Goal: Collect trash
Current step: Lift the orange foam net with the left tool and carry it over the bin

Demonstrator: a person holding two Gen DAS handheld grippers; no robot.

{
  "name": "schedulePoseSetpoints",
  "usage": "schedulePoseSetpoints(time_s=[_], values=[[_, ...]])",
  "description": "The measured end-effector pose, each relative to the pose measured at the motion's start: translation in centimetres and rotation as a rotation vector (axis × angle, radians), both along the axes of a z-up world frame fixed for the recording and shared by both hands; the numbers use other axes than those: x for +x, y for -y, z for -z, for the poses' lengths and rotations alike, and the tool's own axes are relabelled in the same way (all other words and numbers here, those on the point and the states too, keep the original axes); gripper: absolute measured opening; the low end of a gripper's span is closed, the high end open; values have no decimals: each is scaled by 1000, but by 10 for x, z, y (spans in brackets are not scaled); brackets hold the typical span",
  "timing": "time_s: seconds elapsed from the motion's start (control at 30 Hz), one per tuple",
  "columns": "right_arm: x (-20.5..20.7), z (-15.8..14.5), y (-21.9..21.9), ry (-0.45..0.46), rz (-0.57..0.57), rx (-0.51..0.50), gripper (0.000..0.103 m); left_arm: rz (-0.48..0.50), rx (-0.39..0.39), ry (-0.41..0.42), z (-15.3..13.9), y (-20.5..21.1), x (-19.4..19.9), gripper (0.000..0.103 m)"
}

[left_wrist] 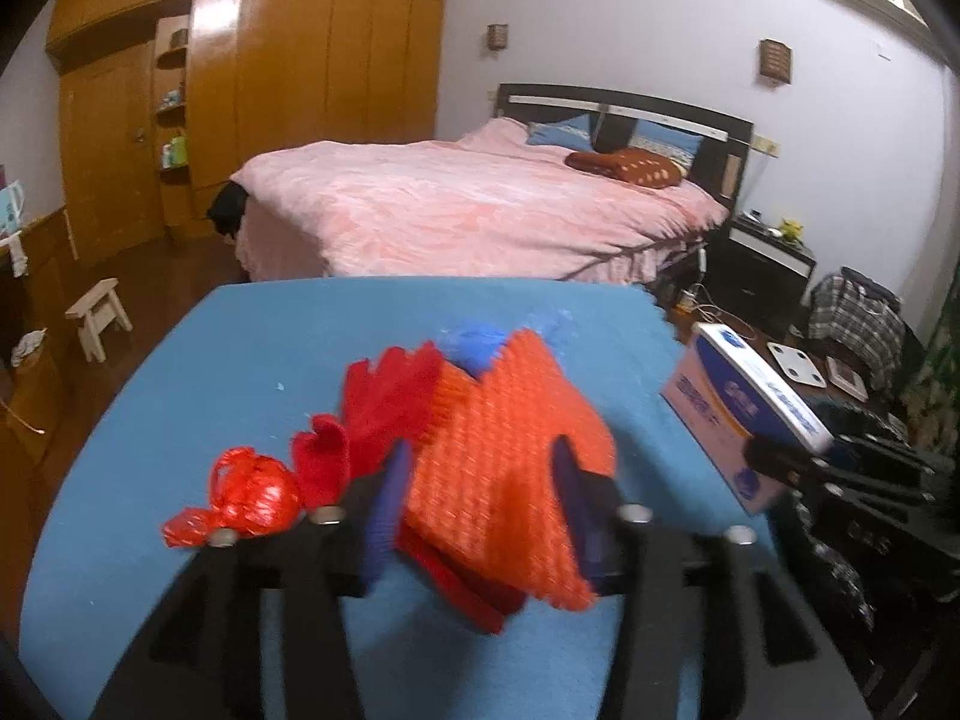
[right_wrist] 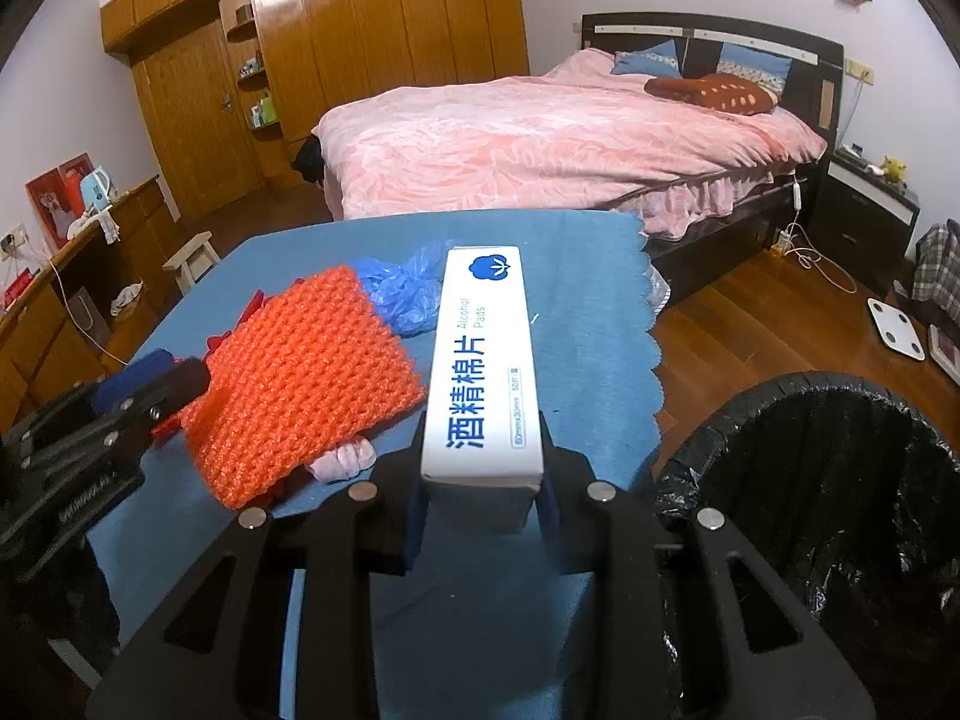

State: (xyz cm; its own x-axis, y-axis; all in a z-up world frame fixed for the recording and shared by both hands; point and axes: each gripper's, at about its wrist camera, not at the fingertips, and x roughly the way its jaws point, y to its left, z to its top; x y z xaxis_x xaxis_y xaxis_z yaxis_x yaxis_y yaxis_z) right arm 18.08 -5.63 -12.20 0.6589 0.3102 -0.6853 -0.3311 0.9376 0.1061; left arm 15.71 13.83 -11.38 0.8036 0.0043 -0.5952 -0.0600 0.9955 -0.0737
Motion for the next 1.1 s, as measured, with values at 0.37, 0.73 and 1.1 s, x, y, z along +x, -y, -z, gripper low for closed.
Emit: schedulePoseSetpoints(time_s=[0.37,0.73,1.1], values=[[1,-2,1,-4,2,5,29,75,-20,-83,20,3,17,10],[-7,-13,11,11,8,25,29,106,-13,-27,2,21,-6,5],[-14,-7,20,-24,17,14,29,87,6,-84,22,32,4,51]])
